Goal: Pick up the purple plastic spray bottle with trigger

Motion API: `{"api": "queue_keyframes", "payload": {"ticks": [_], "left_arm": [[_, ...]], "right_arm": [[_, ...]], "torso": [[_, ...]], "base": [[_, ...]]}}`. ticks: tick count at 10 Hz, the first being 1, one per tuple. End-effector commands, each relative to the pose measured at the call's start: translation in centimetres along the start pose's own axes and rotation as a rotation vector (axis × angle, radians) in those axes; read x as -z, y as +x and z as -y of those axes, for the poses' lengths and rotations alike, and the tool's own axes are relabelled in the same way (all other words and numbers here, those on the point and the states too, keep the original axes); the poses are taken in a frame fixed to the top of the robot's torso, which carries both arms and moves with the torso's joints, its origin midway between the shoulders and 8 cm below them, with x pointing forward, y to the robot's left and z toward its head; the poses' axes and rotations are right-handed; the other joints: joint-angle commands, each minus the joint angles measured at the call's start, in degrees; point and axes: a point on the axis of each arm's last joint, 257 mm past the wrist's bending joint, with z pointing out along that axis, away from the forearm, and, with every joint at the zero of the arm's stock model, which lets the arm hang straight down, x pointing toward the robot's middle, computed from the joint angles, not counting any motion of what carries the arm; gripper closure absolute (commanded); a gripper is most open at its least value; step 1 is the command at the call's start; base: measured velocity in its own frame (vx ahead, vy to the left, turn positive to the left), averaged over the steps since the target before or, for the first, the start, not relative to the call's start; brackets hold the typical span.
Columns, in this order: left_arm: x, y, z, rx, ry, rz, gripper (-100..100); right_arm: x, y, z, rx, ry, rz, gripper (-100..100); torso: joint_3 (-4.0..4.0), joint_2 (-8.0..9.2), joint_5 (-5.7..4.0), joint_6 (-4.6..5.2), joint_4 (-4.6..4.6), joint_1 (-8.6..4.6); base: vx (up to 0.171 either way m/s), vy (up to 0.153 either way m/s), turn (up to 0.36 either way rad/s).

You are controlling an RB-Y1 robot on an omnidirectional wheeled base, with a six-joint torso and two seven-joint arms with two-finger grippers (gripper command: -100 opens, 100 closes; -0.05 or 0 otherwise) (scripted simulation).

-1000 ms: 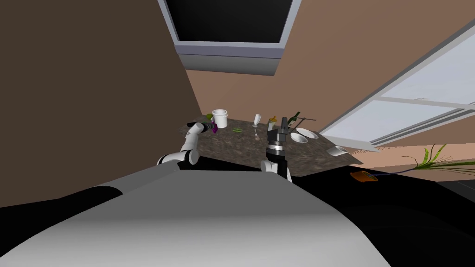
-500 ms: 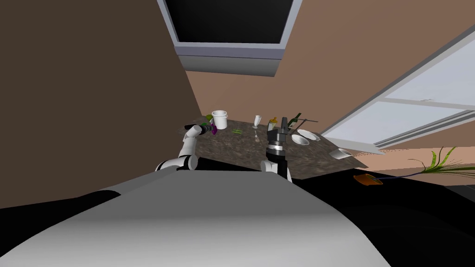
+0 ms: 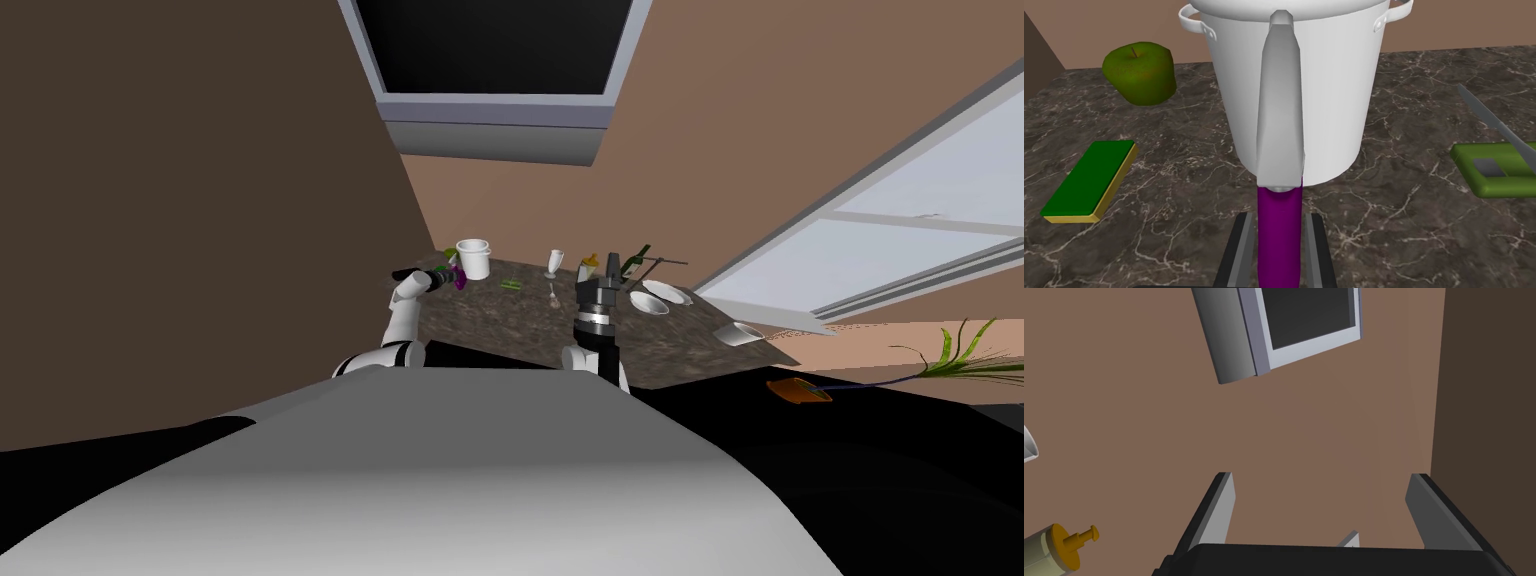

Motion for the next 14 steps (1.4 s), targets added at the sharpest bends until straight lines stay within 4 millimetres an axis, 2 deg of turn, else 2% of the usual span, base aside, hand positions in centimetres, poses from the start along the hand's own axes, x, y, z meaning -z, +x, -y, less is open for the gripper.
{"api": "queue_keyframes", "payload": {"ticks": [1, 4, 5, 6, 8, 9, 10, 11, 12, 13, 14], "left_arm": [[0.9, -1.9, -0.3, 0.01, -0.011, 0.03, 100], [1.9, 0.5, 0.4, -0.017, 0.009, -0.021, 100], [2.6, -2.4, -0.8, 0.012, -0.024, 0.031, 100], [3.2, -2.9, -0.5, 0.008, -0.016, 0.036, 100], [4.2, -0.7, 0.0, -0.019, 0.002, -0.012, 100], [4.3, -0.3, 0.0, -0.022, 0.004, -0.019, 100], [5.1, -2.8, -1.1, 0.007, -0.026, 0.028, 100], [6.2, -3.2, -0.6, -0.006, -0.012, 0.028, 100], [6.7, -1.5, -0.5, -0.024, -0.003, -0.005, 100], [6.9, -1.0, -0.5, -0.03, -0.001, -0.015, 100], [7.7, -3.5, -1.7, 0.0, -0.032, 0.036, 100]], "right_arm": [[0.0, 0.0, 0.0, 0.0, 0.0, 0.0, 0], [0.0, 0.0, 0.0, 0.0, 0.0, 0.0, 0], [0.0, 0.0, 0.0, 0.0, 0.0, 0.0, 0], [0.0, 0.0, 0.0, 0.0, 0.0, 0.0, 0], [0.0, 0.0, 0.0, 0.0, 0.0, 0.0, 0], [0.0, 0.0, 0.0, 0.0, 0.0, 0.0, 0], [0.0, 0.0, 0.0, 0.0, 0.0, 0.0, 0], [0.0, 0.0, 0.0, 0.0, 0.0, 0.0, 0], [0.0, 0.0, 0.0, 0.0, 0.0, 0.0, 0], [0.0, 0.0, 0.0, 0.0, 0.0, 0.0, 0], [0.0, 0.0, 0.0, 0.0, 0.0, 0.0, 0]], "torso": [[0.0, 0.0, 0.0, 0.0, 0.0, 0.0], [0.03, 0.0, -0.04, 0.02, 0.07, 0.02], [0.08, 0.09, -0.04, 0.02, 0.09, 0.03], [-0.02, -0.04, -0.01, 0.0, 0.01, 0.01], [-0.03, -0.09, -0.03, 0.02, 0.04, -0.02], [0.04, 0.02, -0.04, 0.03, 0.09, 0.01], [0.1, 0.12, -0.05, 0.02, 0.11, 0.03], [0.02, 0.0, -0.02, 0.0, 0.03, -0.04], [-0.04, -0.09, -0.03, -0.01, 0.02, -0.01], [0.01, -0.04, -0.05, 0.05, 0.08, -0.01], [0.07, 0.06, -0.06, 0.04, 0.1, -0.01]], "base": [[0.08, -0.026, 0.018], [0.022, -0.009, -0.003], [0.067, -0.007, 0.036], [0.08, -0.028, 0.019], [0.032, -0.014, 0.001], [0.0, 0.0, 0.0], [0.068, -0.019, 0.025], [0.082, -0.024, 0.025], [0.039, -0.016, 0.014], [0.013, -0.008, -0.008], [0.076, -0.028, 0.029]]}}
